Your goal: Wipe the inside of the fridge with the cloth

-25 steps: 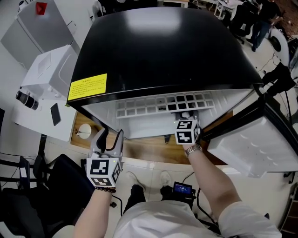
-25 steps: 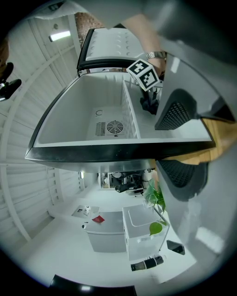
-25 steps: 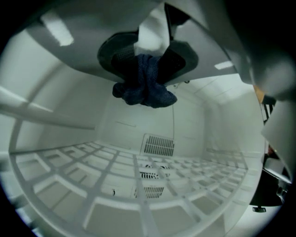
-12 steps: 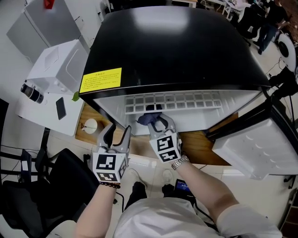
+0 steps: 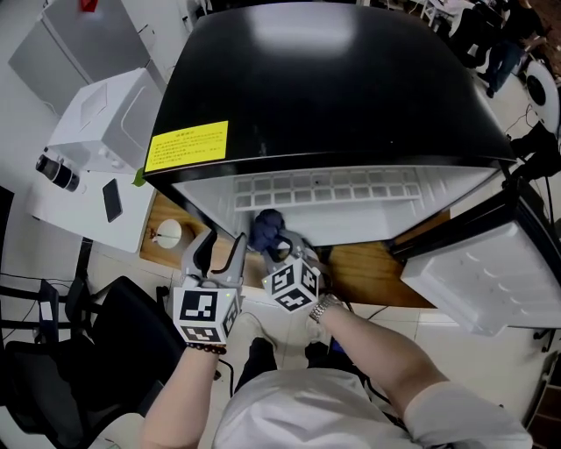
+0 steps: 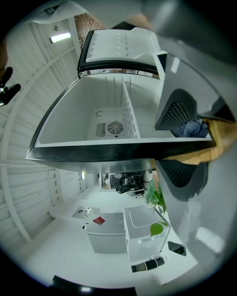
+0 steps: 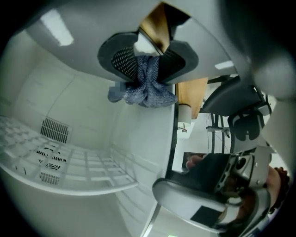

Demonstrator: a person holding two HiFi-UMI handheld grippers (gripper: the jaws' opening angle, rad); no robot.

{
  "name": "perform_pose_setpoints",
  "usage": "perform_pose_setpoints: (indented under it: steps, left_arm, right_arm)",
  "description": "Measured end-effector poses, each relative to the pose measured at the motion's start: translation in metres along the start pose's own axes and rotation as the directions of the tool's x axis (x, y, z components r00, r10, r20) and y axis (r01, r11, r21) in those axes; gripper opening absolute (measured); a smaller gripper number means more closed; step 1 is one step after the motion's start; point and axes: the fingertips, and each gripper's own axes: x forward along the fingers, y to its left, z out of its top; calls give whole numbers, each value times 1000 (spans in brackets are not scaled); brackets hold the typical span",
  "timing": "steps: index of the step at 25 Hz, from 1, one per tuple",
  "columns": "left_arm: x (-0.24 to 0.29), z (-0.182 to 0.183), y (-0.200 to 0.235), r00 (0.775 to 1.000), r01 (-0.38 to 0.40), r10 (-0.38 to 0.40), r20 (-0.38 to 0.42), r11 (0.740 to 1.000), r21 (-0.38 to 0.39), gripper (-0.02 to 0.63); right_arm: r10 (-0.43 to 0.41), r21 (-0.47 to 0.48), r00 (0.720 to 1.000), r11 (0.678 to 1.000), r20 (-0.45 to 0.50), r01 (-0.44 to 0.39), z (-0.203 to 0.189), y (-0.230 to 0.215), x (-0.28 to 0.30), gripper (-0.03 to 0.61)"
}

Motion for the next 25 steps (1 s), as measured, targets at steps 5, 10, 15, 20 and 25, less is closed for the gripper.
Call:
perform_pose_setpoints:
  steps: [5, 10, 15, 20, 25]
  left_arm:
    - [-1, 0, 1, 1000, 1, -1, 6, 1000, 1, 195]
    - [-1, -1, 2, 1000, 0, 0, 5, 1000, 5, 187]
    - [-3, -3, 1, 1000, -4, 4, 3, 1000, 4, 186]
    - [-8, -13, -1, 1000, -9, 9, -13, 1000, -5, 176]
    - [-11, -18, -4, 1000, -22, 22, -21, 1000, -21, 176]
  right_arm:
    - [-60, 1, 997, 998, -58, 60, -24, -20, -6, 121]
    - [-119, 15, 990, 993, -79, 120, -41, -42, -22, 121]
    - [-176, 42, 979, 983, -99, 180, -57, -67, -39, 121]
    - [-227, 61, 966, 970, -121, 236, -73, -93, -56, 120]
    - [-281, 81, 949, 952, -145, 294, -90, -117, -74, 121]
